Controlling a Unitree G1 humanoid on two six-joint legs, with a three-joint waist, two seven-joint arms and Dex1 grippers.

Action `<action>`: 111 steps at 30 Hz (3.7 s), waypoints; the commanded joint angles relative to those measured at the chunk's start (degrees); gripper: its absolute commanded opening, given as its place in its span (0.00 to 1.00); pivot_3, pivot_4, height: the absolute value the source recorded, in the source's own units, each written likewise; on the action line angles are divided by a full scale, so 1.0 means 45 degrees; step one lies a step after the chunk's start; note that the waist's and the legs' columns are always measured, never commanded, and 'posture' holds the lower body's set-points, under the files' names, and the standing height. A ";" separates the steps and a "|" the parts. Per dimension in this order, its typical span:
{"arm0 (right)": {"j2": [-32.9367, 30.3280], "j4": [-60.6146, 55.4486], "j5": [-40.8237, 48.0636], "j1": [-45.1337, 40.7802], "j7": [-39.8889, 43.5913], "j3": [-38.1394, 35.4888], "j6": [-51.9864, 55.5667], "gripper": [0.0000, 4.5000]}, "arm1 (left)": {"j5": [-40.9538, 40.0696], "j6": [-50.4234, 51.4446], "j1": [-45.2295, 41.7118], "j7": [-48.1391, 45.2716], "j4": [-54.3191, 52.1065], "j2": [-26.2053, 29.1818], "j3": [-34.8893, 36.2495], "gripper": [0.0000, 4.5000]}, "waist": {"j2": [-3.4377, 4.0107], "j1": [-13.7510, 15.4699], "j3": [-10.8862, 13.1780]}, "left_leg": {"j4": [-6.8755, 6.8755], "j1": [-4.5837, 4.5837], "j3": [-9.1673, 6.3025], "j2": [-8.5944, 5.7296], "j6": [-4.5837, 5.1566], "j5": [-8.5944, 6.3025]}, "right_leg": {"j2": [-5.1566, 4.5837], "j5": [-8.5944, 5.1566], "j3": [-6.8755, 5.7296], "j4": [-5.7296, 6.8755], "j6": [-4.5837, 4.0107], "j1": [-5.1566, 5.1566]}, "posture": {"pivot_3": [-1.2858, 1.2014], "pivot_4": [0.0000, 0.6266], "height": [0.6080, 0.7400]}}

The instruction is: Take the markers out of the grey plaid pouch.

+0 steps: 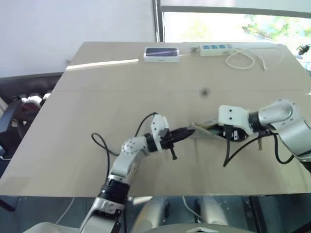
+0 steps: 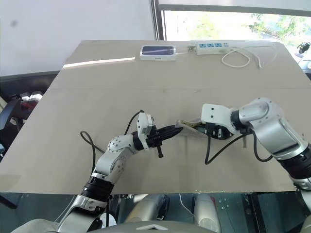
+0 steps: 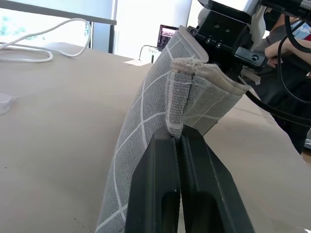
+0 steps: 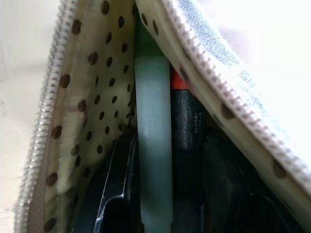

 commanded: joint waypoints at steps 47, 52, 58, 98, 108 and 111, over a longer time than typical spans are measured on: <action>0.0010 -0.1343 0.2276 0.1187 -0.0312 -0.2726 0.1047 0.08 | 0.0184 0.0023 0.0302 -0.0279 0.0003 0.0290 -0.0306 0.00 | 0.0001 0.0008 0.0011 | -0.0001 0.0009 -0.0001 0.0002 0.0001 0.0000 | 0.0001 0.0000 -0.0001 -0.0004 0.0000 0.0011 | 0.52 0.24 0.98; 0.0142 -0.1462 0.4116 0.1464 -0.0532 -0.4226 0.2872 0.08 | 0.0244 -0.0047 0.0286 -0.0322 0.0117 0.0257 -0.0339 0.00 | 0.0000 0.0013 0.0017 | -0.0003 0.0005 -0.0001 0.0001 0.0002 -0.0001 | 0.0000 0.0000 0.0001 -0.0005 0.0000 0.0009 | 0.52 0.24 0.98; 0.0244 -0.1365 0.5155 0.1705 -0.1142 -0.4767 0.3748 0.08 | 0.0294 -0.0172 0.0199 -0.0343 0.0318 0.0181 -0.0339 0.00 | -0.0001 0.0016 0.0018 | -0.0004 0.0001 -0.0005 0.0001 0.0003 -0.0001 | -0.0005 0.0000 -0.0005 -0.0008 0.0000 0.0009 | 0.52 0.24 0.98; 0.1128 -0.1465 0.3060 0.2565 -0.2914 -0.4145 0.3114 0.08 | -0.2322 0.4869 -0.1415 0.1952 -0.0610 -0.0654 0.1526 0.00 | -0.0022 -0.0012 0.0039 | 0.0000 0.0000 -0.0001 0.0011 -0.0003 0.0002 | 0.0011 0.0000 0.0003 0.0006 0.0000 -0.0002 | 0.52 0.24 0.98; 0.5329 -0.1599 0.5632 0.0702 -0.5920 -0.7421 0.9097 0.08 | -0.1922 0.4303 -0.0721 0.1831 -0.1157 -0.1082 0.0822 0.00 | -0.0027 0.0015 0.0047 | -0.0002 -0.0008 -0.0004 -0.0004 0.0000 0.0001 | -0.0004 0.0001 0.0002 -0.0004 -0.0002 -0.0001 | 0.52 0.24 0.98; 0.6070 -0.1297 0.6019 0.0178 -0.6433 -0.8126 1.0011 0.08 | -0.1769 0.4124 -0.0501 0.1796 -0.1249 -0.1044 0.0722 0.00 | -0.0026 -0.0024 0.0046 | -0.0003 -0.0008 -0.0001 -0.0006 0.0001 0.0001 | -0.0005 0.0001 0.0005 -0.0002 -0.0002 -0.0002 | 0.52 0.24 0.98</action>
